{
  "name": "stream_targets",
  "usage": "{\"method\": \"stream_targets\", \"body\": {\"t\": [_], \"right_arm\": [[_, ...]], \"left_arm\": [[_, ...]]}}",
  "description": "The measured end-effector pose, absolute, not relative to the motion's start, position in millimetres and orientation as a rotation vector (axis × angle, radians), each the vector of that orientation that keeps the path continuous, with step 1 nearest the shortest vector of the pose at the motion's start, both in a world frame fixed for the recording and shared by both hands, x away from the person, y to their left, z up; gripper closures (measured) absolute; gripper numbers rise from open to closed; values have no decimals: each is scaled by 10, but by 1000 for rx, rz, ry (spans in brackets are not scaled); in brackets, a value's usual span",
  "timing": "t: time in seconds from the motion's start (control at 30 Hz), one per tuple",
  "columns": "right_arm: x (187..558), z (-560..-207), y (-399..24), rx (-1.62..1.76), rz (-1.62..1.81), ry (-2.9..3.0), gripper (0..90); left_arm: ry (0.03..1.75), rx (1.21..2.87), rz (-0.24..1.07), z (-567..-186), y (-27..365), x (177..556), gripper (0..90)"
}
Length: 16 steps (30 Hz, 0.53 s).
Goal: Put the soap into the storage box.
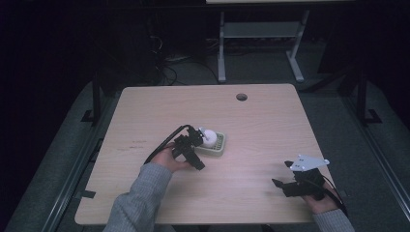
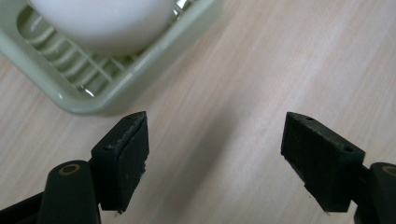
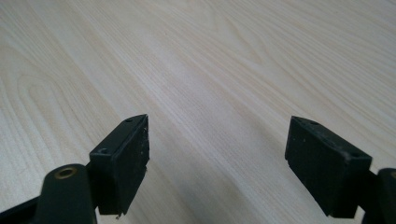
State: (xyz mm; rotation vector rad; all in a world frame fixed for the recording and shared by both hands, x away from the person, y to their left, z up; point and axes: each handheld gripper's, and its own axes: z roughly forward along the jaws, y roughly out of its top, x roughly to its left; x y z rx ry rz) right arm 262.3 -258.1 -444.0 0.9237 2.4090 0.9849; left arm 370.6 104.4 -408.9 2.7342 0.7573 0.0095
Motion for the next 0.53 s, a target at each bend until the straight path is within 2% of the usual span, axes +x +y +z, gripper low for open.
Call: {"method": "stream_targets", "body": {"t": [0.53], "right_arm": [[2620, -4443, -2583, 938, 971, 2402, 212]], "left_arm": [[781, 2676, 20, -4234, 1429, 3340, 232]]}}
